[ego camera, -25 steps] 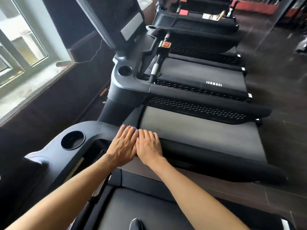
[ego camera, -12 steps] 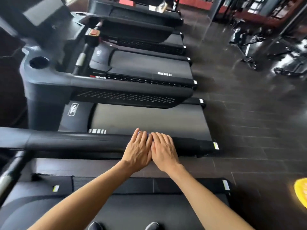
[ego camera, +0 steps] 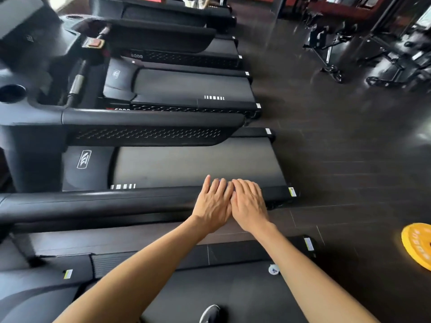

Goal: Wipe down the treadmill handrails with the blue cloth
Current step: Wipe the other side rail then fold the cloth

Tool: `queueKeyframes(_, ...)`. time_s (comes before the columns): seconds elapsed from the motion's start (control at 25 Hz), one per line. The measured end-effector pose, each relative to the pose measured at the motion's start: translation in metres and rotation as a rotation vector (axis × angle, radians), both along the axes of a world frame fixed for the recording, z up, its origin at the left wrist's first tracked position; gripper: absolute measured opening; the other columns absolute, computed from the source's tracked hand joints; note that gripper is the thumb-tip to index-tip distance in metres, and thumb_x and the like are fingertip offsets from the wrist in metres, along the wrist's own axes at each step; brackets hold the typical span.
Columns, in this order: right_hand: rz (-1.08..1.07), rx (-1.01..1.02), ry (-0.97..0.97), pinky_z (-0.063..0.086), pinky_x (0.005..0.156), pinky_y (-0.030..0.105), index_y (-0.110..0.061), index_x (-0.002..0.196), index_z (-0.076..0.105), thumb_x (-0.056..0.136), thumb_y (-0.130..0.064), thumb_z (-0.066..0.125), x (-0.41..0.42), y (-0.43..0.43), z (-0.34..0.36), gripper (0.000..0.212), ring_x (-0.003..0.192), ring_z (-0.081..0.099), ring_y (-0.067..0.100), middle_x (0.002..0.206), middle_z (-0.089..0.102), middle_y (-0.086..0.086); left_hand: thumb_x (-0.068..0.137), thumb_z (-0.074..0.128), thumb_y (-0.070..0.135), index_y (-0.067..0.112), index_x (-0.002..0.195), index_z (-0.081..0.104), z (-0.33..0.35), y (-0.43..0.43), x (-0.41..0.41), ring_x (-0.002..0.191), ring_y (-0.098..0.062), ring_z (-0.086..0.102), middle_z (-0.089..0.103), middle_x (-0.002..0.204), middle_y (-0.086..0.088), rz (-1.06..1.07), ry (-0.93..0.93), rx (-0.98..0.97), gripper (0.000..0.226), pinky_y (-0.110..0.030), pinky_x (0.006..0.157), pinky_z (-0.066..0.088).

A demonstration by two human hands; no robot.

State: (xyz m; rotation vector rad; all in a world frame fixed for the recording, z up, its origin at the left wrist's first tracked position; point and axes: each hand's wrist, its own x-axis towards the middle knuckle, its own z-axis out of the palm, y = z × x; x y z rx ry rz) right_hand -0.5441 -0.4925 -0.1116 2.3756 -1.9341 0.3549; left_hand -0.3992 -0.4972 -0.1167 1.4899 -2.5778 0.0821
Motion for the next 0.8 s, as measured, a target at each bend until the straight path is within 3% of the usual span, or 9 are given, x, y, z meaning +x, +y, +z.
queueKeyframes(0.16, -0.005, 0.013, 0.03, 0.036, 0.113, 0.047, -0.011, 0.132, 0.054, 0.101, -0.028, 0.026, 0.051, 0.007, -0.002, 0.045, 0.123, 0.054, 0.026, 0.133, 0.059, 0.007, 0.104, 0.029, 0.033, 0.008, 0.14, 0.047, -0.003, 0.007, 0.053, 0.118, -0.034, 0.054, 0.056, 0.132, -0.012, -0.003, 0.07, -0.009, 0.048, -0.056, 0.11, 0.037)
queueKeyframes(0.36, 0.1, 0.028, 0.004, 0.036, 0.111, 0.044, -0.014, 0.131, 0.053, 0.103, -0.029, 0.026, 0.193, 0.015, -0.001, 0.043, 0.118, 0.054, 0.025, 0.129, 0.06, 0.005, 0.105, 0.032, 0.033, 0.008, 0.137, 0.051, -0.002, 0.025, 0.198, 0.117, -0.031, 0.055, 0.058, 0.129, -0.009, 0.057, 0.087, -0.059, 0.045, -0.052, 0.107, 0.039)
queueKeyframes(0.64, 0.31, 0.072, -0.042, 0.044, 0.094, 0.043, -0.015, 0.118, 0.057, 0.101, -0.03, 0.03, 0.407, 0.021, 0.003, 0.035, 0.101, 0.057, 0.025, 0.113, 0.063, 0.004, 0.107, 0.03, 0.035, 0.013, 0.139, 0.051, 0.003, 0.061, 0.408, 0.125, -0.028, 0.051, 0.055, 0.135, -0.005, 0.275, -0.01, -0.027, 0.044, -0.05, 0.111, 0.033)
queueKeyframes(0.8, 0.39, 0.157, -0.026, 0.044, 0.093, 0.046, -0.014, 0.119, 0.055, 0.099, -0.035, 0.018, 0.488, 0.022, 0.008, 0.047, 0.102, 0.058, 0.029, 0.115, 0.063, 0.008, 0.107, 0.028, 0.033, 0.013, 0.14, 0.049, 0.012, 0.075, 0.481, 0.13, -0.029, 0.048, 0.052, 0.14, -0.006, 0.375, -0.08, -0.008, 0.044, -0.052, 0.11, 0.034)
